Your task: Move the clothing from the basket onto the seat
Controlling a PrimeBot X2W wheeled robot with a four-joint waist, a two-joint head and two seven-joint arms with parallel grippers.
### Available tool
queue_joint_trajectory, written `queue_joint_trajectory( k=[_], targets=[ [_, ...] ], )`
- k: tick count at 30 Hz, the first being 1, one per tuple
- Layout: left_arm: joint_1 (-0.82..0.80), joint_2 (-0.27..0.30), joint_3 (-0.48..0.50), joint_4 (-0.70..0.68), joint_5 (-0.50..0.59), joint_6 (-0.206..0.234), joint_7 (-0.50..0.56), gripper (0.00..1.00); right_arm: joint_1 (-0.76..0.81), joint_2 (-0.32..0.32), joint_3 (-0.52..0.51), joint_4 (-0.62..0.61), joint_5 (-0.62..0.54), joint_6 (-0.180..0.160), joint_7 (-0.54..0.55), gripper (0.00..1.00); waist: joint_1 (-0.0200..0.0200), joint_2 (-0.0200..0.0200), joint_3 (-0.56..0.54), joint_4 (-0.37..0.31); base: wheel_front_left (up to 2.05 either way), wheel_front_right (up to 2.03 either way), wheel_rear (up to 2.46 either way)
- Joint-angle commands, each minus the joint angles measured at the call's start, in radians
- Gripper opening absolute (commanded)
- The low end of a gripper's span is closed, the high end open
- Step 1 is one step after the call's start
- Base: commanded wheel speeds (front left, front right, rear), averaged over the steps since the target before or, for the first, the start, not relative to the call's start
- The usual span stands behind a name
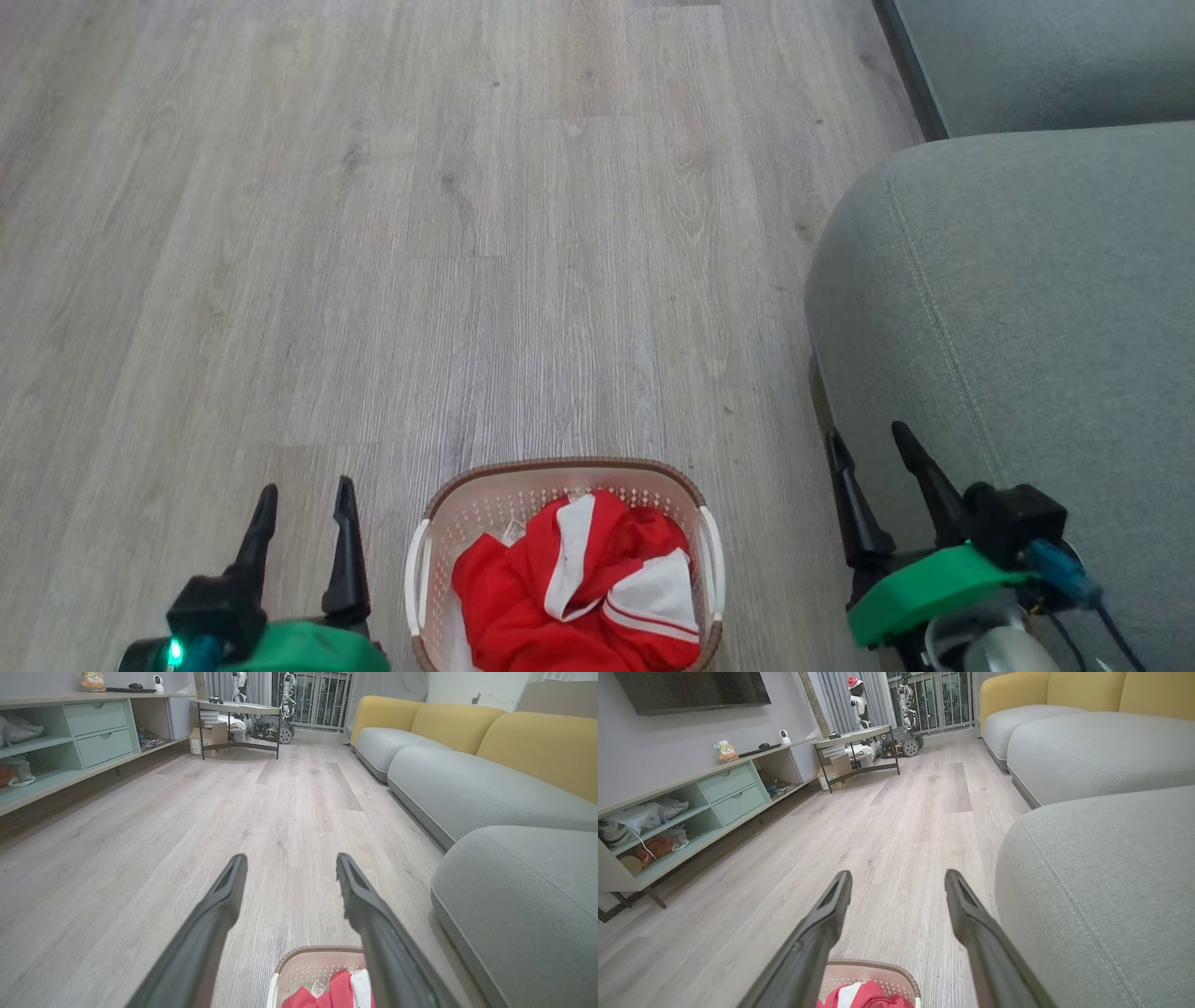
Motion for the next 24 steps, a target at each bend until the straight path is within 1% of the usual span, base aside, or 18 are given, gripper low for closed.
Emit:
queue_joint_trajectory(
  k=[1,9,24],
  targets=[
    [-0.019,-0.001,0.03,-0.037,0.025,-0.001,-0.016,1.0,-0.047,-0.011,0.029,-0.041,-0.027,0.0,-0.017,1.0,0.0,0.0,0.0,0.0,0.0,0.0,0.0],
    [-0.008,-0.01,0.044,-0.036,0.1,-0.006,-0.039,1.0,-0.048,-0.011,0.042,-0.048,-0.118,0.0,-0.041,1.0,0.0,0.0,-0.002,-0.001,0.0,0.0,0.0],
    [-0.01,-0.02,0.056,-0.009,0.093,-0.028,-0.039,1.0,-0.048,-0.011,0.035,-0.043,-0.115,0.0,-0.041,1.0,0.0,0.0,0.0,0.0,0.0,0.0,0.0]
  ],
)
